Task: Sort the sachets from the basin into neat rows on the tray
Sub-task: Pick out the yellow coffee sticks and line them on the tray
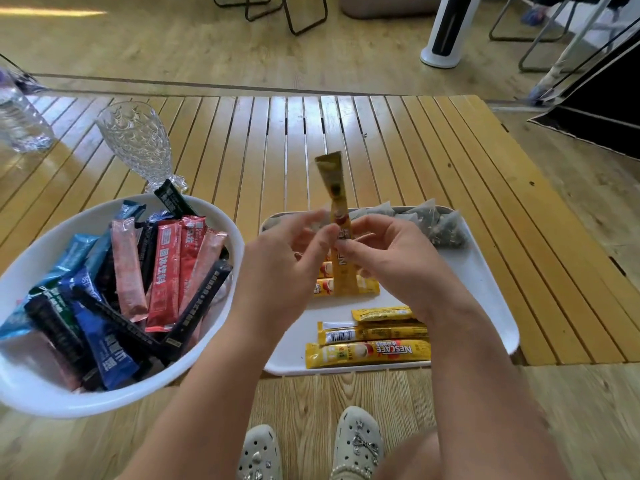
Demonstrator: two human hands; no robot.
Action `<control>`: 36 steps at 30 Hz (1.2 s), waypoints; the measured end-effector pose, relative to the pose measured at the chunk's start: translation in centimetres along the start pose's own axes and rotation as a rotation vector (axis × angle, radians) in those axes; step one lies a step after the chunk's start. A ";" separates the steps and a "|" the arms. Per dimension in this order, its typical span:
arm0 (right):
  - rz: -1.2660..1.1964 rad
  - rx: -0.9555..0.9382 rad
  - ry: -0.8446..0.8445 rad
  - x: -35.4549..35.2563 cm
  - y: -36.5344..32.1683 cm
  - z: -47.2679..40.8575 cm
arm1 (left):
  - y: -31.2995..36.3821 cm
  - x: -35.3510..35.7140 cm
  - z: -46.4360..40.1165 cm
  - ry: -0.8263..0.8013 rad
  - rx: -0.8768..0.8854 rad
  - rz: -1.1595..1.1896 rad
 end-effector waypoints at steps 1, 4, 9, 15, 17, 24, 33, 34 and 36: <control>-0.048 0.005 0.014 -0.1 0.1 -0.1 | -0.3 0.7 0.0 -0.067 -0.022 0.040; -0.164 0.025 0.039 -0.1 0.3 -0.1 | -1.1 1.6 0.0 -0.174 -0.083 0.161; -0.190 0.045 0.093 -1.4 0.7 0.1 | -2.1 0.7 -0.3 -0.247 -0.096 0.022; -0.025 0.164 0.170 -3.4 2.4 0.5 | -3.1 -0.2 -0.3 -0.349 -0.153 -0.219; 0.123 0.202 0.182 -3.9 2.9 0.7 | -3.1 -0.2 -0.1 -0.381 -0.164 -0.260; 0.296 0.357 0.067 -4.3 4.4 1.4 | -3.7 -0.2 0.6 -0.454 -0.168 -0.414; 0.587 0.399 0.066 -3.7 5.1 0.5 | -2.6 2.7 1.1 -0.413 -0.110 -0.547; 0.582 0.387 0.077 -3.9 5.1 0.4 | -2.8 3.2 1.2 -0.427 -0.111 -0.563; 0.563 0.359 0.119 -4.5 5.1 0.3 | -3.1 3.5 1.1 -0.413 -0.115 -0.589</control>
Point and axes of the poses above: each hand's wrist, its own z-axis away from the middle knuckle, its own x-axis out of the palm, y = z × x, the point moved 9 cm from there along -z, towards the middle knuckle, and after that the axes turned 3 degrees about -y, right-handed, at the moved point
